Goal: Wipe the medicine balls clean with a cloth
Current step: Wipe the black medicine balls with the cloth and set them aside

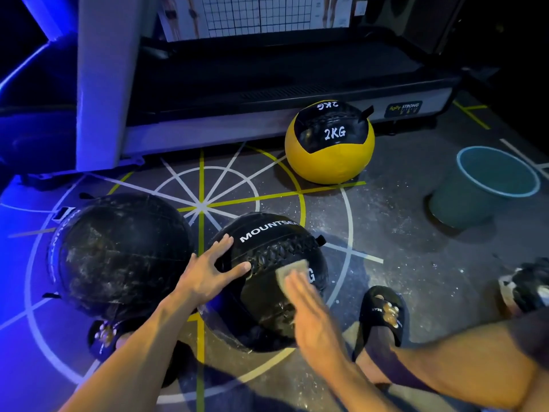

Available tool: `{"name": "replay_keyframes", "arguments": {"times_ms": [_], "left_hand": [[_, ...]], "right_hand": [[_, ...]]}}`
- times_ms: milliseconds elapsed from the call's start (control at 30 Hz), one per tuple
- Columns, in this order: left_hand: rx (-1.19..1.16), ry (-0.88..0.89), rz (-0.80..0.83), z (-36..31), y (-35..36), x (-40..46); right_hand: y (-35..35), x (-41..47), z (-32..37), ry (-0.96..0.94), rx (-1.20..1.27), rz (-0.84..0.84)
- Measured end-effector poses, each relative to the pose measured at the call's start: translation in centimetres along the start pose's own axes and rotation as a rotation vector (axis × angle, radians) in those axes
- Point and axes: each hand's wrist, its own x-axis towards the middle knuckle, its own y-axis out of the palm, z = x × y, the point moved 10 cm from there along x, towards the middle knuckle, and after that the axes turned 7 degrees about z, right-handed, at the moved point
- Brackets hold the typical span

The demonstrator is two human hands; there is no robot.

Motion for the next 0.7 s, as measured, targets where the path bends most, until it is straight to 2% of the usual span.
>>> {"name": "replay_keyframes", "arguments": {"times_ms": [67,100,300,400,500,633,700], "left_hand": [[-0.031,0.004,-0.024,0.1,0.0,-0.4],[-0.036,0.011,-0.033,0.0,0.1,-0.6],[0.003,0.034,-0.105,0.5,0.8,-3.0],[0.073,0.014,-0.127,1.5,0.8,-4.8],[0.111,-0.025,-0.145,1.9,0.9,-6.2],[0.118,-0.108,-0.159,1.8,1.0,-7.1],[0.105,-0.140,-0.156,1.4,0.8,-7.0]], "right_hand": [[-0.9,0.2,-3.5,0.211,0.139,-0.067],[-1.0,0.5,-3.3,0.250,0.161,-0.074],[2.5,-1.1,5.1,-0.042,-0.012,0.134],[3.1,-2.4,4.8,-0.061,-0.035,0.213],[3.8,-3.7,5.5,-0.045,-0.045,0.210],[7.4,-5.4,7.0,-0.123,-0.229,0.307],[7.2,-5.1,6.6,-0.148,-0.235,0.300]]}}
